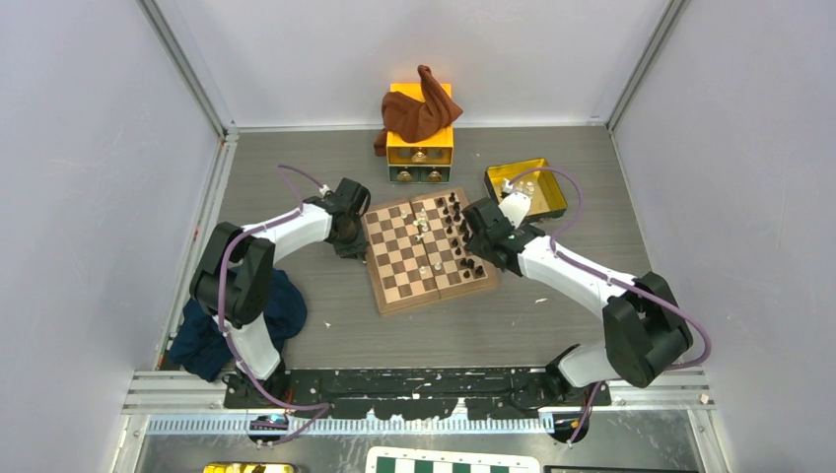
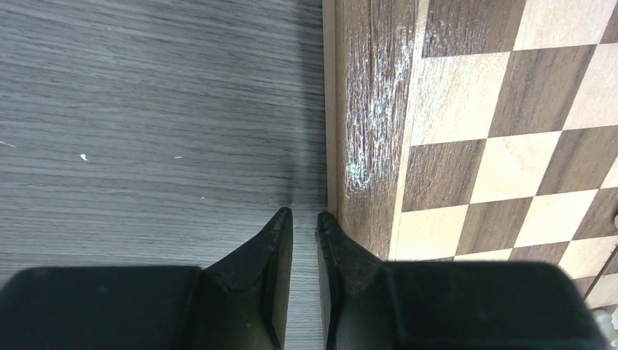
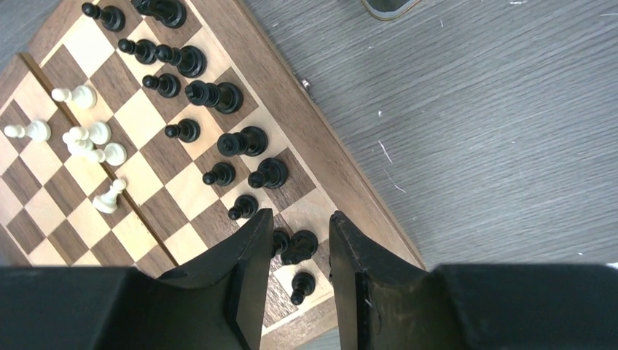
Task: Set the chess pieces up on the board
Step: Adjust the chessboard at the center of the board.
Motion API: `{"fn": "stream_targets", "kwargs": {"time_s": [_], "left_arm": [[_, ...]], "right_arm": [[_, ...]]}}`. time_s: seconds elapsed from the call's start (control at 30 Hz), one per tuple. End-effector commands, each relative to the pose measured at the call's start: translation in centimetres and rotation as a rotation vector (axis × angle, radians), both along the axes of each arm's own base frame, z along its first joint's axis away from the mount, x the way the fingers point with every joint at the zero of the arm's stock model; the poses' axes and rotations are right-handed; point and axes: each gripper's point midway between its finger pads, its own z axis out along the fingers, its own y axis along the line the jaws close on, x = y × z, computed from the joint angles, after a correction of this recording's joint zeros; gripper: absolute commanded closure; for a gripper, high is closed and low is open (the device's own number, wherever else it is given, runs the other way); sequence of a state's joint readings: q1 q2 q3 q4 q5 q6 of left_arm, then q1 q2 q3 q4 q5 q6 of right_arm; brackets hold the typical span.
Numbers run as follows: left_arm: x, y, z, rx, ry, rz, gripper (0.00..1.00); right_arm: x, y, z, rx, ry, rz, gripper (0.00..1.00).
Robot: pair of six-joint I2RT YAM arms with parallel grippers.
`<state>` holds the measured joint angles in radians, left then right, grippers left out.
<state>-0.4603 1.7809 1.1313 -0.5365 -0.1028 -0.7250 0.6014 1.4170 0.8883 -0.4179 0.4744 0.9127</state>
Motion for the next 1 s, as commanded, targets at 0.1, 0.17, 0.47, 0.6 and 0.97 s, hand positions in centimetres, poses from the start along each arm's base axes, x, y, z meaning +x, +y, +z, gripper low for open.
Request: {"fn": "stream_targets", "kwargs": {"time_s": [0.1, 0.17, 0.47, 0.6, 0.97], "left_arm": [[1.2, -2.0, 1.3, -0.072, -0.052, -0.025, 0.66], [1.2, -2.0, 1.3, -0.071, -0.053, -0.025, 0.58], [1.4, -1.9, 1.5, -0.070, -0.060, -0.019, 0.44], [1.8, -2.0, 1.9, -0.065, -0.068, -0.019, 0.44], [3.4, -2.3, 2.9, -0.049, -0.096, -0.022, 0.44]], "right_arm": [[-0.8, 0.3, 2.9, -0.040, -0.001, 0.147, 0.62], [-1.3, 0.4, 2.7, -0.050, 0.020, 0.183, 0.63], [-2.3, 0.4, 1.9, -0.080, 0.075, 0.247, 0.62], [-2.2, 0.2, 2.0, -0.103, 0.074, 0.263, 0.63], [-2.1, 0.7, 1.0, -0.117, 0.108, 0.303, 0.65]]}}
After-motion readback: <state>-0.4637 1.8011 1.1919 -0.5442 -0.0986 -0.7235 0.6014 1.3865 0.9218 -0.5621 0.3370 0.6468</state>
